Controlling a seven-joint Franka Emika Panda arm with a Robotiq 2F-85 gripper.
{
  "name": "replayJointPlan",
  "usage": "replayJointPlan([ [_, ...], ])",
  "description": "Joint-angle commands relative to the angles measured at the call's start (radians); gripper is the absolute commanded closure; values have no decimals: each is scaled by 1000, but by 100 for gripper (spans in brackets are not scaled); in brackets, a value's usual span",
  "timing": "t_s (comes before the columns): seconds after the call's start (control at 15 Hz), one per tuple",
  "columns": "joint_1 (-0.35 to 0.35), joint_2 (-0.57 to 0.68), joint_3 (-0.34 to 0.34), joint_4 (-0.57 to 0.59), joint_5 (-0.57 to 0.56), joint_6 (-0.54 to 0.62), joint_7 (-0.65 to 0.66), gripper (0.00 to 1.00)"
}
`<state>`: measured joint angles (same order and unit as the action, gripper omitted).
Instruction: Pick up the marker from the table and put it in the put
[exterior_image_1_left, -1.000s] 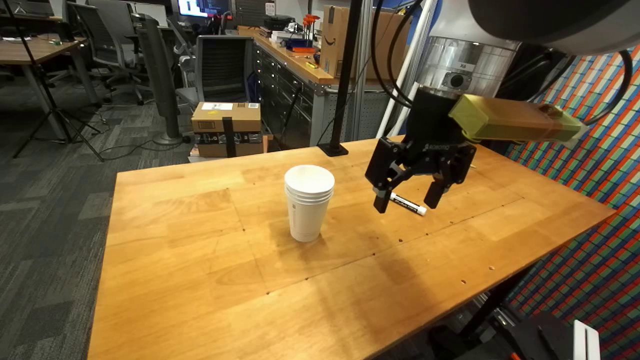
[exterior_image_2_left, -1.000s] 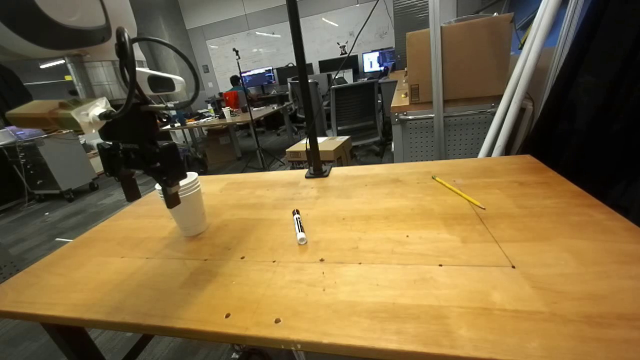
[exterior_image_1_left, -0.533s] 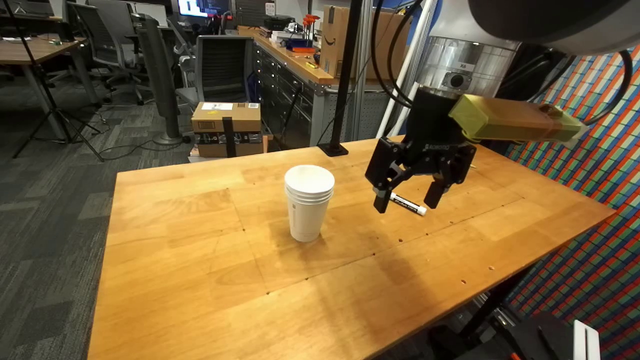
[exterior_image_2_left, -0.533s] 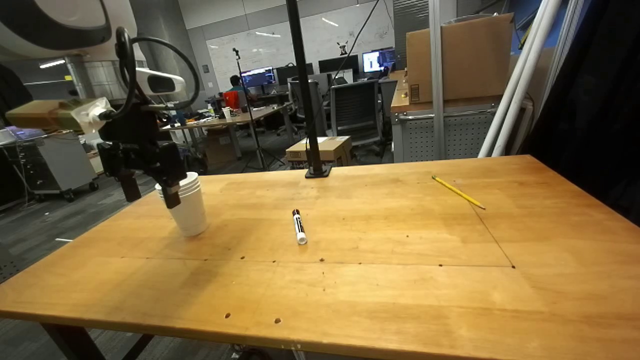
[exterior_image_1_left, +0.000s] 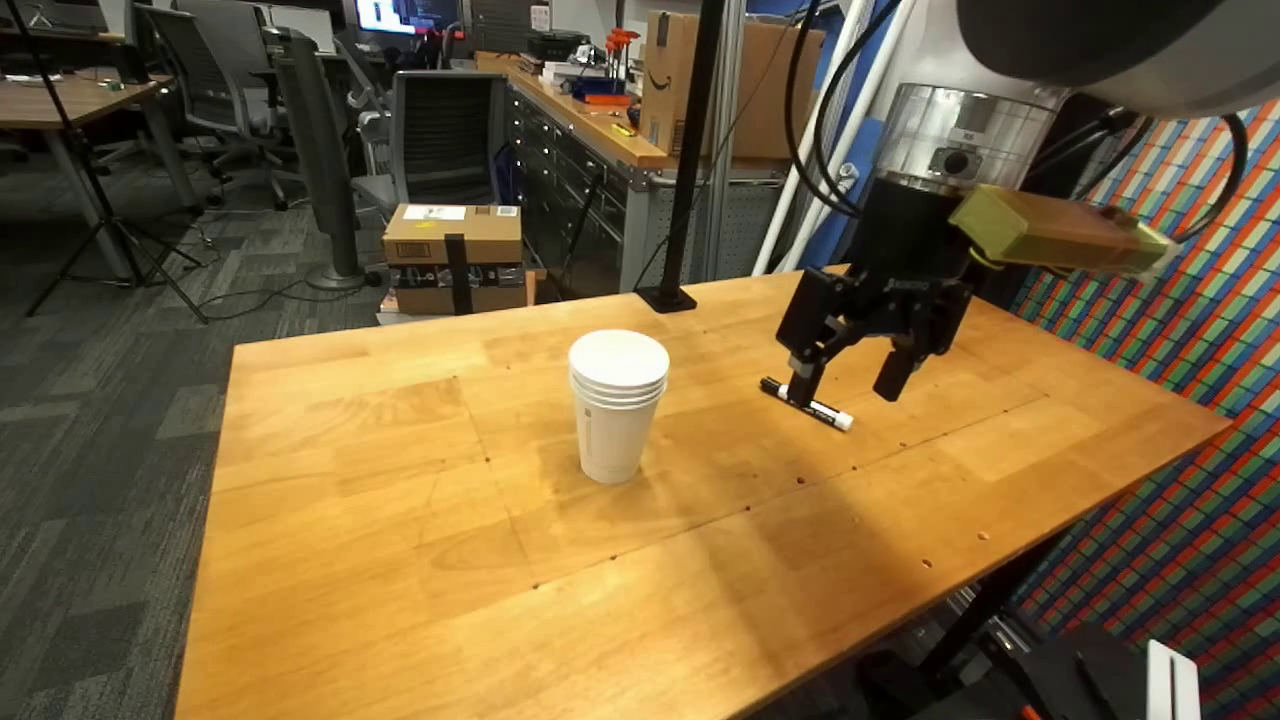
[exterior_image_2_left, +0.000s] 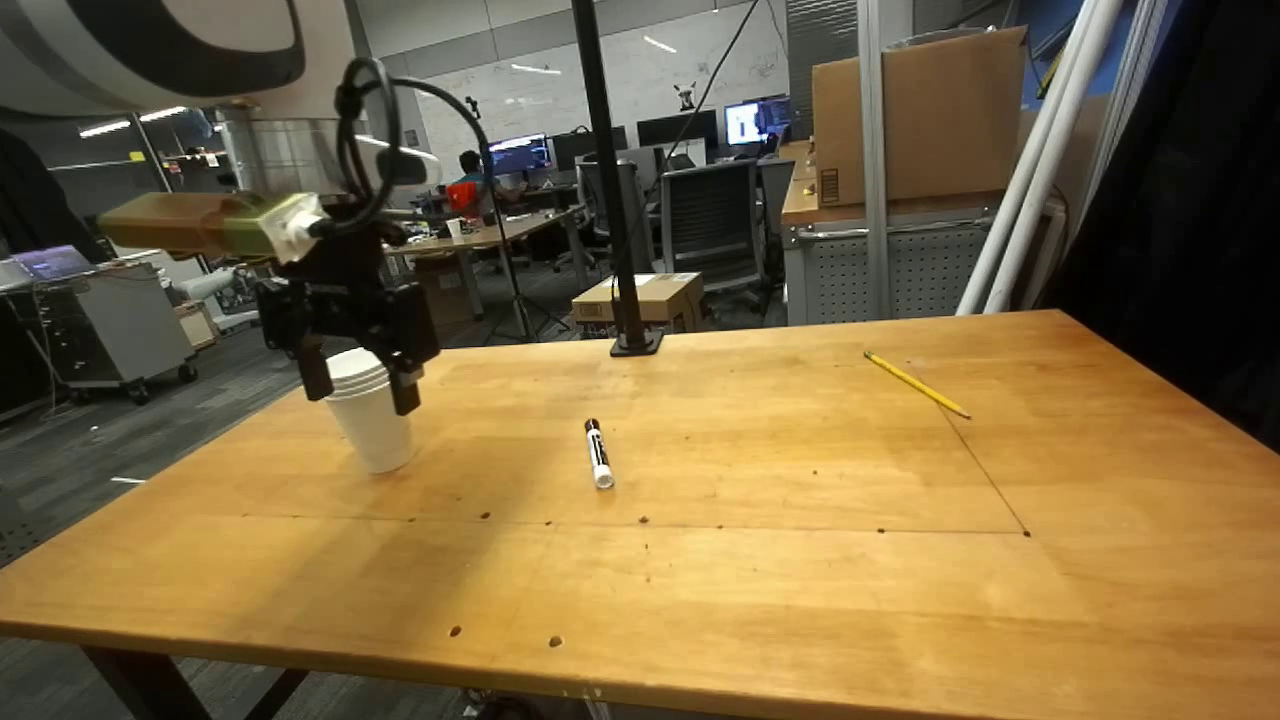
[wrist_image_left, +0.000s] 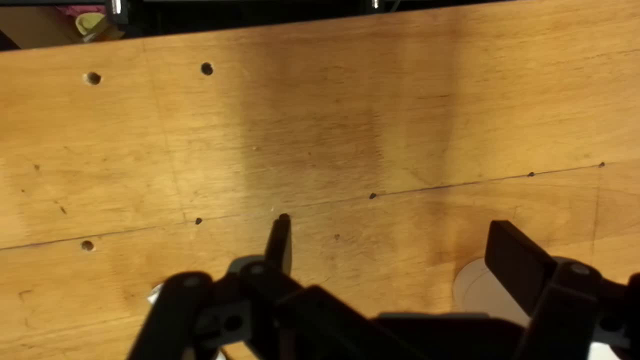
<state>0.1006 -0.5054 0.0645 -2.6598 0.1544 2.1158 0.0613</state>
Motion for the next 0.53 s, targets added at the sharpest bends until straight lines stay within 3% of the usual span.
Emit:
replayJointPlan([
  [0.0,-25,75,-81,83,-23,-15,-167,0],
  [0.27,-16,151,-163,168,-5,-27,-410,0],
  [0.47,-13,205,-188,226,-9,-37,-567,0],
])
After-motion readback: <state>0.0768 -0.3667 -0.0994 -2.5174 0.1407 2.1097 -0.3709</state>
